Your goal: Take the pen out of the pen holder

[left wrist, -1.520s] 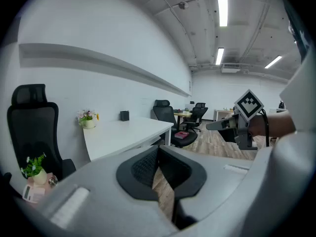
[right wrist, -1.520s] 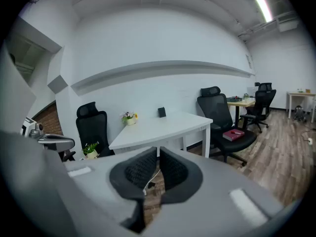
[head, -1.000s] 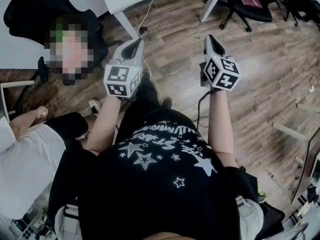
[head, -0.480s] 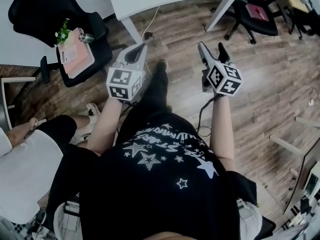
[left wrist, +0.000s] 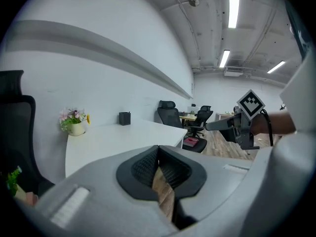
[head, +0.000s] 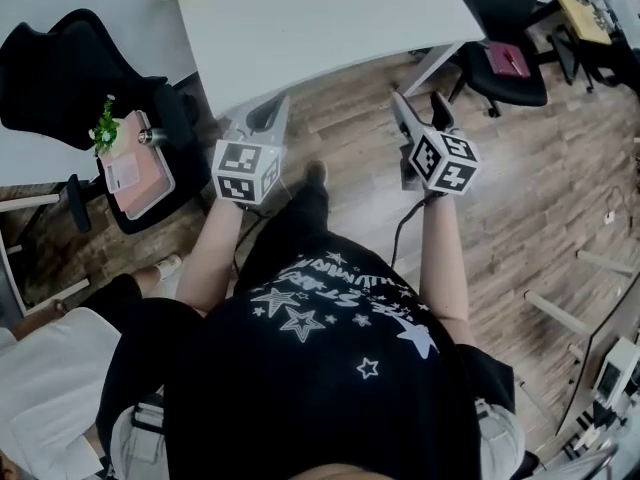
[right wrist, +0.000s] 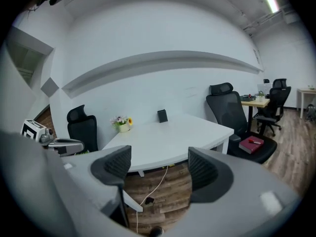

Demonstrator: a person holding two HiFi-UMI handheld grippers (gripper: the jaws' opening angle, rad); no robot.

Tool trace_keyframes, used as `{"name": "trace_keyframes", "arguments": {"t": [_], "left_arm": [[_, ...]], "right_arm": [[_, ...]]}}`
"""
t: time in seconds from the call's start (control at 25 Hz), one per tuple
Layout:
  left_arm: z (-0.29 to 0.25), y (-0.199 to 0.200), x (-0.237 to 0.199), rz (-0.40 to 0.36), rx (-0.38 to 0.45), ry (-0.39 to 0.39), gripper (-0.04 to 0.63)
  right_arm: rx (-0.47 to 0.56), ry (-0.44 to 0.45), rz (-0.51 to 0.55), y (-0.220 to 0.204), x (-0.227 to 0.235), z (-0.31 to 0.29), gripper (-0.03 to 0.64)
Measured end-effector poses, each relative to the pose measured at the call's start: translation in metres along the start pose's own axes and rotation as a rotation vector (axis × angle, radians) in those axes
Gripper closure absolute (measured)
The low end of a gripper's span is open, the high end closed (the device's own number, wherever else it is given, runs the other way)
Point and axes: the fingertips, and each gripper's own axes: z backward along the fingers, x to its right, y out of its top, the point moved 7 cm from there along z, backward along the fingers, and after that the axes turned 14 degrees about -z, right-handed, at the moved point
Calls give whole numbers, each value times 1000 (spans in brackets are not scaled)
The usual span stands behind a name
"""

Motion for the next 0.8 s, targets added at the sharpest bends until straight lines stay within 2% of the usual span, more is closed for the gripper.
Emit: {"name": "trace_keyframes", "arguments": {"t": [0.2,0.44,0.8], "left_arm": [[-62,9,-54,21,1,15,584],[-121,14,-118,32,-18,30,584],[-163,25,-165,53,-25,71,584]], "right_arm": [[-11,7,31,51,5,-83,262],[-22,33,32,93,-3,-179,262],[-64,68,50,124,-8,-254,262]]}}
